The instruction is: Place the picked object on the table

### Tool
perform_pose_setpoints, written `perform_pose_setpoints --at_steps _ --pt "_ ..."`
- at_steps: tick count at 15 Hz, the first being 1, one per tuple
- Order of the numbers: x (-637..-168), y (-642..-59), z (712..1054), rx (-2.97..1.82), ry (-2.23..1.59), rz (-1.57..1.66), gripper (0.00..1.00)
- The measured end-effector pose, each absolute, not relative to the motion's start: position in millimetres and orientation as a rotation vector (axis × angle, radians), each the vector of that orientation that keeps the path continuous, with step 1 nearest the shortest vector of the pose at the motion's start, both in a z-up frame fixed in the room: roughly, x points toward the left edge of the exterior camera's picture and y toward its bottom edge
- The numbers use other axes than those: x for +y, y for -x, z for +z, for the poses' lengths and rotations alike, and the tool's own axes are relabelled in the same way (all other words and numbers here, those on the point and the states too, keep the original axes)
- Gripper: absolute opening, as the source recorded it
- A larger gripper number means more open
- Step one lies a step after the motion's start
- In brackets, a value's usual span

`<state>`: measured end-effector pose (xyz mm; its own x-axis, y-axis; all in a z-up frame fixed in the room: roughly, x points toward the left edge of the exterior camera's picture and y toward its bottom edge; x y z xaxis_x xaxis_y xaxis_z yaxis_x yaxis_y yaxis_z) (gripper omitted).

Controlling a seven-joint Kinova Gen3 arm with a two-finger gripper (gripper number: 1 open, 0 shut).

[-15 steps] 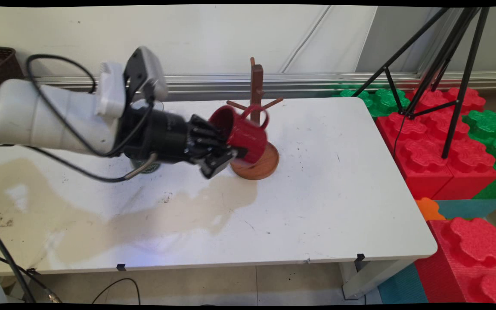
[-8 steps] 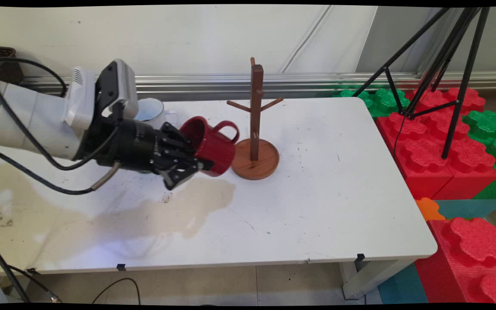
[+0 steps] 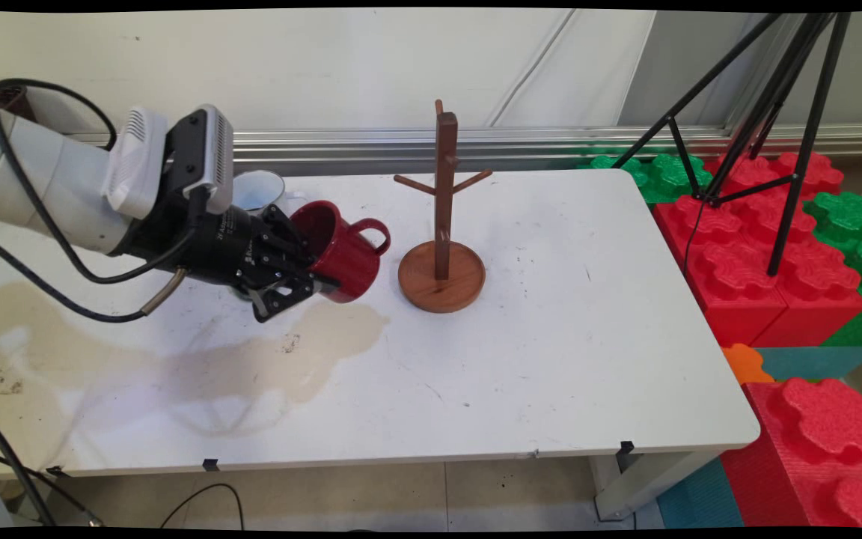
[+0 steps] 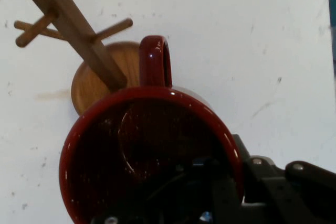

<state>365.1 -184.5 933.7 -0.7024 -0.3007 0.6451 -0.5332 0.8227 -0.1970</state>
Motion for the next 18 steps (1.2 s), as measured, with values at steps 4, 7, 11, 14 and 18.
perform_pose_setpoints --at_steps 4,7,11,14,18 --pt "-191 -373 927 -2.501 -0.576 0.489 0.0" --pt "-190 -377 918 -2.584 -0.559 0.468 0.0" --pt "-188 -379 906 -2.667 -0.545 0.44 0.0" --pt "-188 -377 895 -2.726 -0.518 0.405 0.0" --pt "-196 -371 882 -2.778 -0.52 0.364 0.0"
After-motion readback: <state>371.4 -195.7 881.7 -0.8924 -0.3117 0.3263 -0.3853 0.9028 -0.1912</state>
